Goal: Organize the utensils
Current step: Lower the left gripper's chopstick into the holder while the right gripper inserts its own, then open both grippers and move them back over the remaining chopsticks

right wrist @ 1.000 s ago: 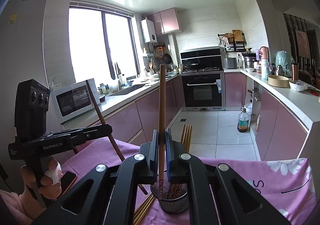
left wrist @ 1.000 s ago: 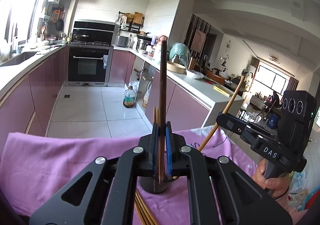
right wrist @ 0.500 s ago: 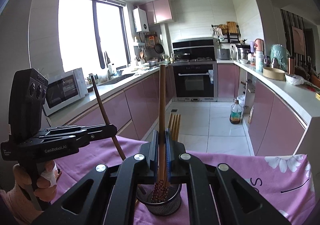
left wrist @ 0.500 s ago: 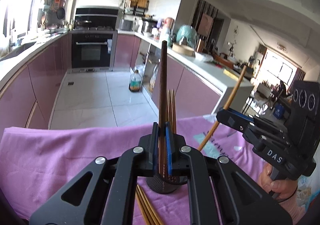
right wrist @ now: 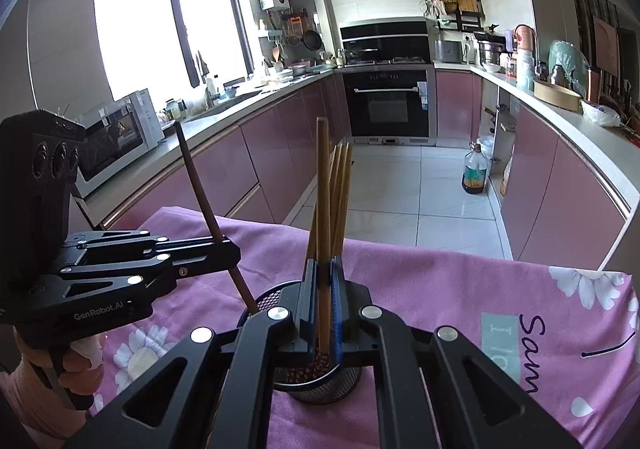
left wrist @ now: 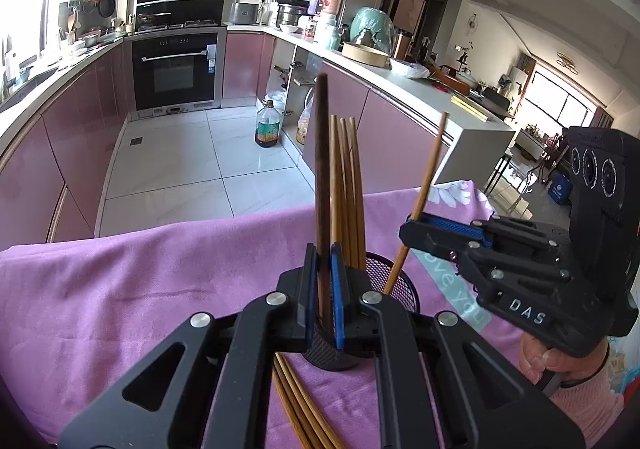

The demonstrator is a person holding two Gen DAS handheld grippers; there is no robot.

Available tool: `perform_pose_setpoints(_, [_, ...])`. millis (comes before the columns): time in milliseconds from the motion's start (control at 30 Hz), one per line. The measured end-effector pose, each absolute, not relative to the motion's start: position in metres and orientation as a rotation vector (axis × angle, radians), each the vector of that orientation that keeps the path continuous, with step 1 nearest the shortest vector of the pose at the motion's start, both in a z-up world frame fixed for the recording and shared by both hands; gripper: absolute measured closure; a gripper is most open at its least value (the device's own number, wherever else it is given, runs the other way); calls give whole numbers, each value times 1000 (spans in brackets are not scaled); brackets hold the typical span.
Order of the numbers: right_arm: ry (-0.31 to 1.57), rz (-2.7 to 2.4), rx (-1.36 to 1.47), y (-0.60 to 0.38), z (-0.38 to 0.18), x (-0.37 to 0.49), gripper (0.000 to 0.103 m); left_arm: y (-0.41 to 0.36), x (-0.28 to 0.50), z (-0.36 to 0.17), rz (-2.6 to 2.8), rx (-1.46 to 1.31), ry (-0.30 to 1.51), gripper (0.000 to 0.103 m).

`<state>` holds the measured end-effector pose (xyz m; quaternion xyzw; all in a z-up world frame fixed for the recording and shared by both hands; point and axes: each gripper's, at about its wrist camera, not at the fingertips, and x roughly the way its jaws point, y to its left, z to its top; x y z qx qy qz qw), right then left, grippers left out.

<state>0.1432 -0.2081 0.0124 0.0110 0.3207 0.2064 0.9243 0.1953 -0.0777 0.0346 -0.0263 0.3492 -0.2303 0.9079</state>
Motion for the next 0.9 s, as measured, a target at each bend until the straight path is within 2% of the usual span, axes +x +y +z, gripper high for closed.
perform_pose_setpoints(167, [663,405,39,-209,11,150,96,-87,210,28,-461,-48,736,94])
perform_pose_setpoints(367, [652,407,55,-211,8,147,92,-86,208,11,-427,-43,741,86])
perform_pose_setpoints(433, [644,408,58,-211,8,143,83,-84,203,8,-403,-34,722,80])
perform_pose_setpoints(600, [619,416,57,-210,8,133,75,-76,188,7,-368,-21,673,69])
perform_pose_setpoints(767, [597,428,58,-208,10,120,63,-72,167,9,-326,-2,625,57])
perform_pose_setpoints(833, [582,432,56,-207,11,113,55,-67,159,12,-313,-2,612,51])
perform_pose_setpoints(900, [572,438,55,-207,12,107,54,-63,149,12,-305,5,599,47])
